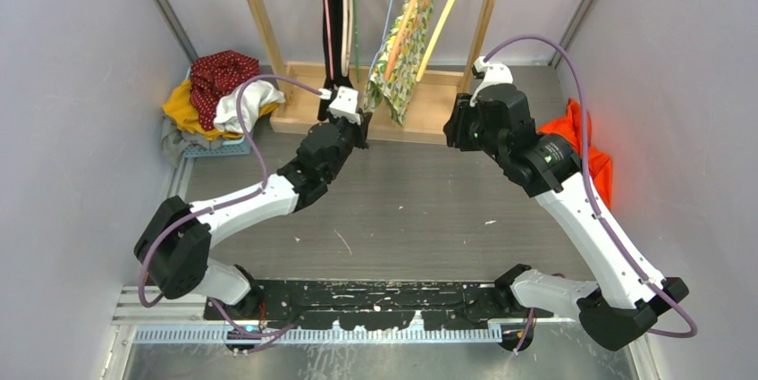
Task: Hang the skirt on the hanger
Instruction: Place the hanger at the clothesline.
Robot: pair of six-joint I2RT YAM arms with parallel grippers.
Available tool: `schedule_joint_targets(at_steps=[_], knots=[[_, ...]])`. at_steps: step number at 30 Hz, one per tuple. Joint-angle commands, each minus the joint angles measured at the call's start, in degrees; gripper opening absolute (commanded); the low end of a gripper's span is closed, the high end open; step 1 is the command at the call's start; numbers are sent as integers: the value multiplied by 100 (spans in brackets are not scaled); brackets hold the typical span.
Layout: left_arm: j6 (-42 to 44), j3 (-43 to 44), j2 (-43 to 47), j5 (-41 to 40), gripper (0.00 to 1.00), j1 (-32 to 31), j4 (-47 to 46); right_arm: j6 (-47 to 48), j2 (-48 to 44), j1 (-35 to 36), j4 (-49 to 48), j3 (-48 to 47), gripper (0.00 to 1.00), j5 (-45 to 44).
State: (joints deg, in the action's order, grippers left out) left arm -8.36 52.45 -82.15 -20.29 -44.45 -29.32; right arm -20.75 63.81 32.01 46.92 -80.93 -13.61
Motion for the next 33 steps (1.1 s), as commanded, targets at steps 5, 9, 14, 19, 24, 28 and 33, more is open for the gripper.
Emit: schedule_joint_targets(at_steps=[5,9,14,19,24,28,33], knots=[[-198,-311,-288,-202,0,19,-698,-79,-58,-19,-192,-36,37,83],[-281,-422,-433,-233,0,16,-876,-85,-42,-20,-189,-35,37,80],[-398,-556,-671,-291,0,13,-1092,-88,-46,-22,-176,-111,37,95],[-505,-641,-930,-331,0,7,-1294,-87,-53,-20,-156,-134,37,104],[-601,-702,-1093,-392,0,9,-1408,-78,-65,-22,-148,-148,37,108],[-652,-669,-1162,-403,0,10,-1390,-76,-51,-19,-139,-129,37,106],[-691,-500,-943,-320,8,7,-719,-62,-75,-20,-131,-143,37,104]])
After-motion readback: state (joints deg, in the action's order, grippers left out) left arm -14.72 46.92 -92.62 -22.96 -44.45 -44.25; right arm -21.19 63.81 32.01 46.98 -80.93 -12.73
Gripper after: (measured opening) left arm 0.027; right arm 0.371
